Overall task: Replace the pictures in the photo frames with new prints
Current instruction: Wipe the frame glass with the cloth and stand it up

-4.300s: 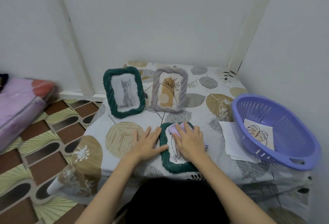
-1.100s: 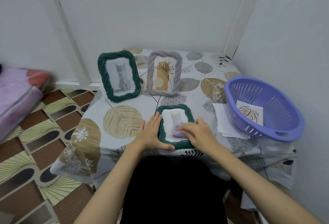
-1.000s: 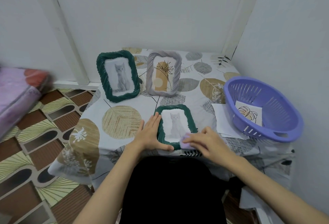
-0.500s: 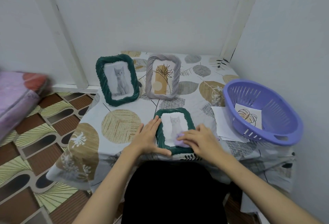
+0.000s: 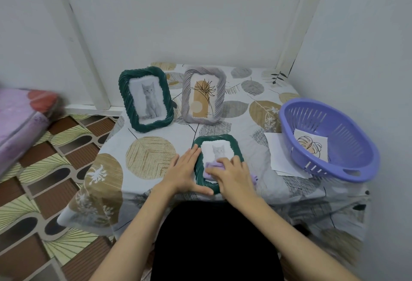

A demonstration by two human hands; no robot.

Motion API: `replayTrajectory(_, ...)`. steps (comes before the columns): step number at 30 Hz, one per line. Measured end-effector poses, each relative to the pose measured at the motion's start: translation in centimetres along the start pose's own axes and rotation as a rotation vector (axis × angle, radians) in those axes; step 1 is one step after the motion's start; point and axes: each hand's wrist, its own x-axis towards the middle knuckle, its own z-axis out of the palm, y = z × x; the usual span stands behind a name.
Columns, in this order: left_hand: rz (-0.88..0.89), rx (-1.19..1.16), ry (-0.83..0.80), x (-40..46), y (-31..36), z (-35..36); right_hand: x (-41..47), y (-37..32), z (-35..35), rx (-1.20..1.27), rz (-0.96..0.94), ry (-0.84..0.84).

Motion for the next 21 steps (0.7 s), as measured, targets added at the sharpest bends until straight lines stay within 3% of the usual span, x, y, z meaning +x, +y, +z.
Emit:
replayTrajectory(6, 0.005, -0.029, -0.052, -0.1, 0.2, -0.4, -3.0, 3.5, -1.8, 0.058, -0.135, 0.019)
replayTrajectory(11, -0.010, -0.021, -0.065, -0.2, 0.4, -0.6, 2.6, 5.8, 0.1, -0.030, 0.076, -0.111)
replayTrajectory(14, -0.020, -0.019, -0.063, -0.1, 0.4, -0.6, 6.0, 3.9, 1.3, 0.067, 0.225, -0.246)
replayTrajectory(21, -0.006, -0.026, -0.044, 0.1, -0.2, -0.1, 0.2, 0.8, -1.6, 0.145, 0.126, -0.273)
